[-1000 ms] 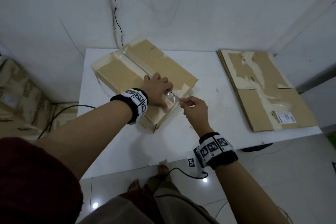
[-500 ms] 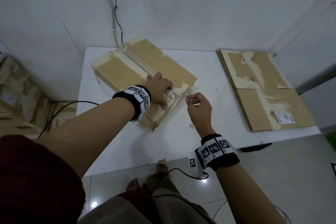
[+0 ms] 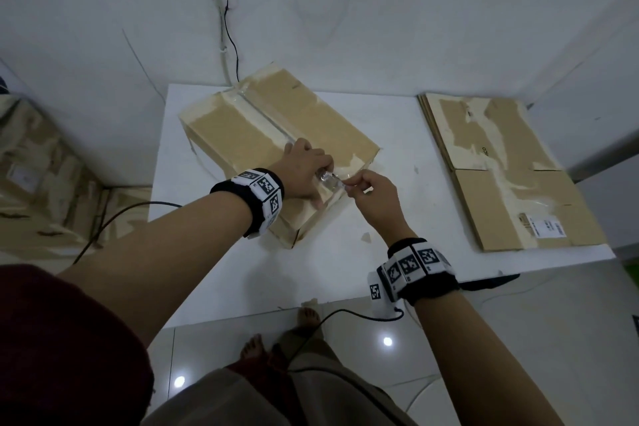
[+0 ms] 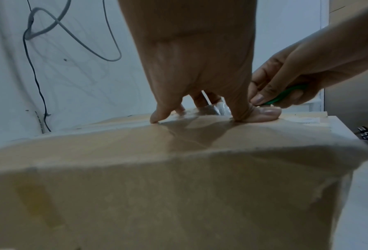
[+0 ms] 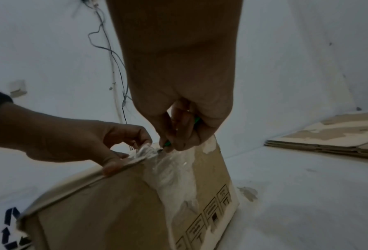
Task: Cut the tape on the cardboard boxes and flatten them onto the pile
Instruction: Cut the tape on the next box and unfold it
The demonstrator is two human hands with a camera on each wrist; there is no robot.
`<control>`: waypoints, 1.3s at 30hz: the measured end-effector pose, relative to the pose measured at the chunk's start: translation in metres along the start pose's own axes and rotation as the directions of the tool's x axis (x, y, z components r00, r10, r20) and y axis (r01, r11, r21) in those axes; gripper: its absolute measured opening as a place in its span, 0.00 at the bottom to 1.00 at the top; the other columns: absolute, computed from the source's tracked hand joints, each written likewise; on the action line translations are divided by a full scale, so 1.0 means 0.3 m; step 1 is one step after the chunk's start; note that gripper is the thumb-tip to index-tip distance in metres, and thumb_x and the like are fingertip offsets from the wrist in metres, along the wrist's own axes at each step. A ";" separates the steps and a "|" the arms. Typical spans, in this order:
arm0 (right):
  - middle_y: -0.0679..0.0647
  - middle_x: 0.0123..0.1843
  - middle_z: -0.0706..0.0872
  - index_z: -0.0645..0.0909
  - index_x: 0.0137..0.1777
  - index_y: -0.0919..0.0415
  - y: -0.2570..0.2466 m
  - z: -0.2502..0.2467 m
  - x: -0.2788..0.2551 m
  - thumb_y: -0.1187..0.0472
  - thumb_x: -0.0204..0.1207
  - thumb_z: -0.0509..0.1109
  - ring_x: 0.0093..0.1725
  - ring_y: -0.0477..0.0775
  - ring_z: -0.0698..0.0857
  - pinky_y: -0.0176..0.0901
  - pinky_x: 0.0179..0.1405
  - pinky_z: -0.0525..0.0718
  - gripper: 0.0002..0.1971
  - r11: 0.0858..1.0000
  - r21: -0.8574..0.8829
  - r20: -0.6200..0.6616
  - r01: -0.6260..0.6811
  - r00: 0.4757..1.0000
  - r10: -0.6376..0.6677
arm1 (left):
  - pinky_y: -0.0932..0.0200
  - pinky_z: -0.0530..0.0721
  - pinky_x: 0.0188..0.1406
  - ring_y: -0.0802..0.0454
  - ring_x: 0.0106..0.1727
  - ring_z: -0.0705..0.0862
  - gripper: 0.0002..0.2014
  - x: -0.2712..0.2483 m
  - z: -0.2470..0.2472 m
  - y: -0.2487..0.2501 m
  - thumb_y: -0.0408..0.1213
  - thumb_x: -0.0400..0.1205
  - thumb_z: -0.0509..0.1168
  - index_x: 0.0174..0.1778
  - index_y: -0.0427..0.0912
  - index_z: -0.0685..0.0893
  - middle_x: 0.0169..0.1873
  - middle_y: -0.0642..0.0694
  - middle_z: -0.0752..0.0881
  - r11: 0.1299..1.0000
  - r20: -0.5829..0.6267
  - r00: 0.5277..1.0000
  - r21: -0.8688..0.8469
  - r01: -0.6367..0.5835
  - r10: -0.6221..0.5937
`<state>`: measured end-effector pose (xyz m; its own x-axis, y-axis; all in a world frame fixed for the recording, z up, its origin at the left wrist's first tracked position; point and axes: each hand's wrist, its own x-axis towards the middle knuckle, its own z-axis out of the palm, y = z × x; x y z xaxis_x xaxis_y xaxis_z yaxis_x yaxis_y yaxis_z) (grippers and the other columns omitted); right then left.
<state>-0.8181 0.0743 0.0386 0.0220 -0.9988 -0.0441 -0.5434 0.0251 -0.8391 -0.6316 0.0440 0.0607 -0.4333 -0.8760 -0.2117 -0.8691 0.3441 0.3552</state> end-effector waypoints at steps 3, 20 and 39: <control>0.55 0.41 0.88 0.86 0.44 0.59 0.005 0.025 -0.028 0.69 0.76 0.71 0.46 0.52 0.86 0.27 0.43 0.77 0.05 0.998 0.056 -0.032 -0.019 0.999 0.021 | 0.47 0.64 0.68 0.42 0.65 0.65 0.34 0.001 0.000 0.000 0.56 0.62 0.79 0.62 0.49 0.77 0.57 0.53 0.79 1.000 -0.003 1.000 -0.005 -0.009 0.009; 0.46 0.48 0.85 0.77 0.52 0.54 0.006 -0.014 0.008 0.53 0.84 0.67 0.44 0.49 0.83 0.40 0.42 0.82 0.06 0.982 0.159 -0.160 0.101 0.984 -0.076 | 0.56 0.73 0.48 0.49 0.56 0.66 0.26 -0.059 0.021 0.008 0.65 0.68 0.72 0.41 0.48 0.72 0.37 0.54 0.77 0.981 -0.008 0.998 -0.188 -0.055 0.055; 0.54 0.52 0.82 0.75 0.53 0.58 0.087 0.012 0.117 0.63 0.87 0.59 0.37 0.50 0.84 0.42 0.39 0.82 0.03 0.957 0.198 0.132 0.213 0.962 -0.241 | 0.39 0.46 0.82 0.33 0.82 0.36 0.17 -0.063 0.058 0.196 0.35 0.81 0.61 0.66 0.44 0.83 0.82 0.31 0.36 0.485 0.093 0.640 -0.572 0.661 -0.763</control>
<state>-0.8284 0.0400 0.0132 0.2627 -0.9608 0.0882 -0.3491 -0.1799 -0.9196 -0.6787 0.0866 0.0696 0.3631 -0.7916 -0.4915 -0.5717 -0.6058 0.5533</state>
